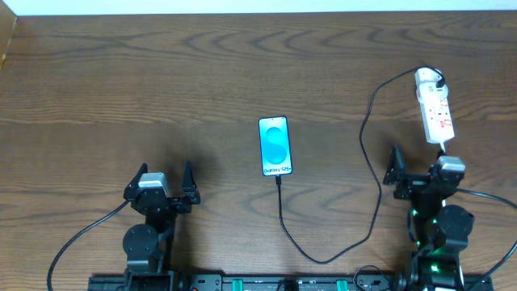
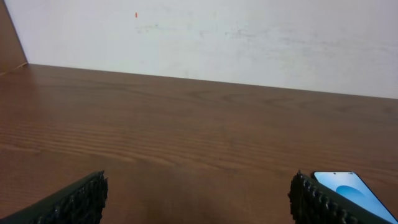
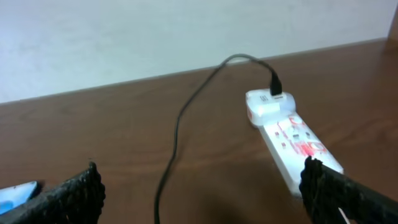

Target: Plug charger to phone and switch on socket

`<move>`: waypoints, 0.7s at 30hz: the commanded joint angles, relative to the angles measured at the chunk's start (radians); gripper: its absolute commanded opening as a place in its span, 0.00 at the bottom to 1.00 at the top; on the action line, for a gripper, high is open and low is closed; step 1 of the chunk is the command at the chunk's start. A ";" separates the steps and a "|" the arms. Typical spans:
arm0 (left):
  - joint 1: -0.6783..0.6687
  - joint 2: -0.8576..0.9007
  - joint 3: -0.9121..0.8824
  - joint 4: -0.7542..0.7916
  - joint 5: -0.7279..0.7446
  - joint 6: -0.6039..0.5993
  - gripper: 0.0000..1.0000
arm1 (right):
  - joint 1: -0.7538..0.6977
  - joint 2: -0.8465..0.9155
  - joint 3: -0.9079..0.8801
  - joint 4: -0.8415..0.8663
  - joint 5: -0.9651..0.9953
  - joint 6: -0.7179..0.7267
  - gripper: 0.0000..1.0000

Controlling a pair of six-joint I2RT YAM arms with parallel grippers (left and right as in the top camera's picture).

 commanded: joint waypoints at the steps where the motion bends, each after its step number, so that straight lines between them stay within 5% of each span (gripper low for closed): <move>1: 0.006 -0.006 -0.016 -0.039 -0.005 0.014 0.93 | 0.010 -0.095 -0.001 -0.072 0.024 0.006 0.99; 12: 0.006 -0.006 -0.016 -0.039 -0.005 0.013 0.93 | 0.009 -0.356 -0.001 -0.408 0.032 0.006 0.99; 21: 0.006 -0.006 -0.016 -0.039 -0.005 0.013 0.93 | 0.009 -0.473 -0.001 -0.419 0.054 0.003 0.99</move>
